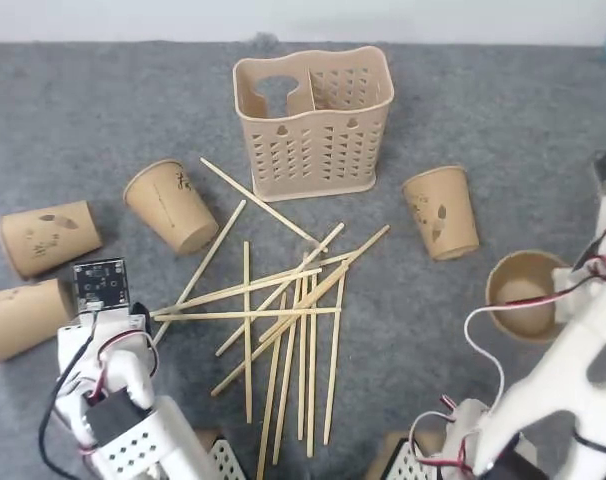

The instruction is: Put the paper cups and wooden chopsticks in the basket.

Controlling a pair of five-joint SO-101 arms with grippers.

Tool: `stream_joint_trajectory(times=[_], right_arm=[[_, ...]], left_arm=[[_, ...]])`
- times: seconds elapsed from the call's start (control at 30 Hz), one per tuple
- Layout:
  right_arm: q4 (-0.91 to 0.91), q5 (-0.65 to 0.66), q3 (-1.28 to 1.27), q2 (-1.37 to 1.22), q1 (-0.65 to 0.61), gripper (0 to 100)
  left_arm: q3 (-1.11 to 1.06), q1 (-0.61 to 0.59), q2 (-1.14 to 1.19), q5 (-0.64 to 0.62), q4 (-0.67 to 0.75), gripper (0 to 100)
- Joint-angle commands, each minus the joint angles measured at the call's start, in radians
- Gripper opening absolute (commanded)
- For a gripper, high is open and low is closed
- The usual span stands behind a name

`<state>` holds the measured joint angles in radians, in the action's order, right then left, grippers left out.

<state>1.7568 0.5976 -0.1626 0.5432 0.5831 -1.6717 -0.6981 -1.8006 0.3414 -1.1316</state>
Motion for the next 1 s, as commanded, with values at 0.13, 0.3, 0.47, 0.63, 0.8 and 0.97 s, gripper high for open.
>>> stream_joint_trajectory(times=[0.13, 0.3, 0.47, 0.63, 0.8, 0.97], right_arm=[[0.041, -0.107, 0.249, -0.097, -0.07, 0.7], [0.042, -0.262, 0.407, -0.166, -0.248, 0.7], [0.041, -0.396, 0.569, -0.245, -0.443, 0.7], [0.038, -0.482, 0.799, -0.346, -0.611, 0.7], [0.036, -0.528, 1.099, -0.475, -0.73, 0.7], [0.021, -0.534, 1.353, -0.661, -0.82, 0.7]], left_arm=[[0.008, -0.008, -0.002, 0.009, -0.002, 22], [0.008, -0.008, -0.002, 0.009, -0.002, 22], [0.008, -0.008, -0.002, 0.011, 0.0, 22], [0.008, -0.003, -0.002, 0.011, 0.002, 22], [0.008, -0.003, -0.002, 0.011, 0.003, 22], [0.008, -0.003, -0.002, 0.011, 0.003, 22]])
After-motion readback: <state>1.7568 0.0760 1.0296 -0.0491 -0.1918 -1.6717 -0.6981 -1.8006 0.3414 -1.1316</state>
